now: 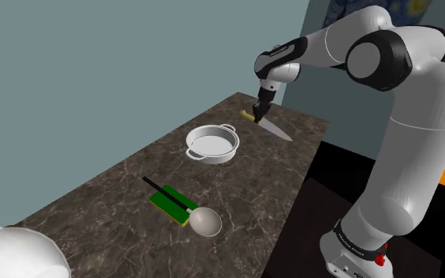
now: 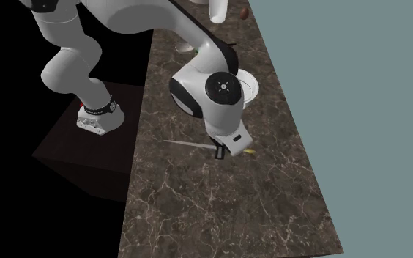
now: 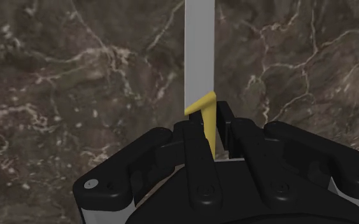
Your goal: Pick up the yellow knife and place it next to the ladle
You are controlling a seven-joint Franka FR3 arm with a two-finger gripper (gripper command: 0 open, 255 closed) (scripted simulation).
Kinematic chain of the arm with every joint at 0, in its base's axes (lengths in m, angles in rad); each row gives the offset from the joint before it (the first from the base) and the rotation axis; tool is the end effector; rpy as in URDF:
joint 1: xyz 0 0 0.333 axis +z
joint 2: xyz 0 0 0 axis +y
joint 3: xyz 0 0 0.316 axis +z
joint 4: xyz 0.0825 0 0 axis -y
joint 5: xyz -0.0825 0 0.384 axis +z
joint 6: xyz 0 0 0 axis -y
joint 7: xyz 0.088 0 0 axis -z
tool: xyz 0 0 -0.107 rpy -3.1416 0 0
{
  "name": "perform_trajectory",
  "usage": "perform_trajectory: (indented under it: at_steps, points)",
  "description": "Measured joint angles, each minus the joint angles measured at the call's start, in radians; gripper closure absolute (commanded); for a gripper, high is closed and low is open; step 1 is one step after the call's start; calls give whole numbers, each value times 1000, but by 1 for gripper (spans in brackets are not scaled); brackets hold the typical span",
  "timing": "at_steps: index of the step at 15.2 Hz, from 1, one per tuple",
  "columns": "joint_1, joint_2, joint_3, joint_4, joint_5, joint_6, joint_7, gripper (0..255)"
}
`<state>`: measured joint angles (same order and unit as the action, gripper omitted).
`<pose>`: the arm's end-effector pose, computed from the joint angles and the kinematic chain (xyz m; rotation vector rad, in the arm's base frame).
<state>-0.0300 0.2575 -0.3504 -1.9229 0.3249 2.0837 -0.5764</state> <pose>0.5668 -0.1999 0.3600 -2.9396 -0.0472 -0.0309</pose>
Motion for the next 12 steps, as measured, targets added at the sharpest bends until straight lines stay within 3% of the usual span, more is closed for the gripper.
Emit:
perform_trajectory:
  at_steps: [12]
  points:
    - [3,-62,-12,84,-42,-137,45,255]
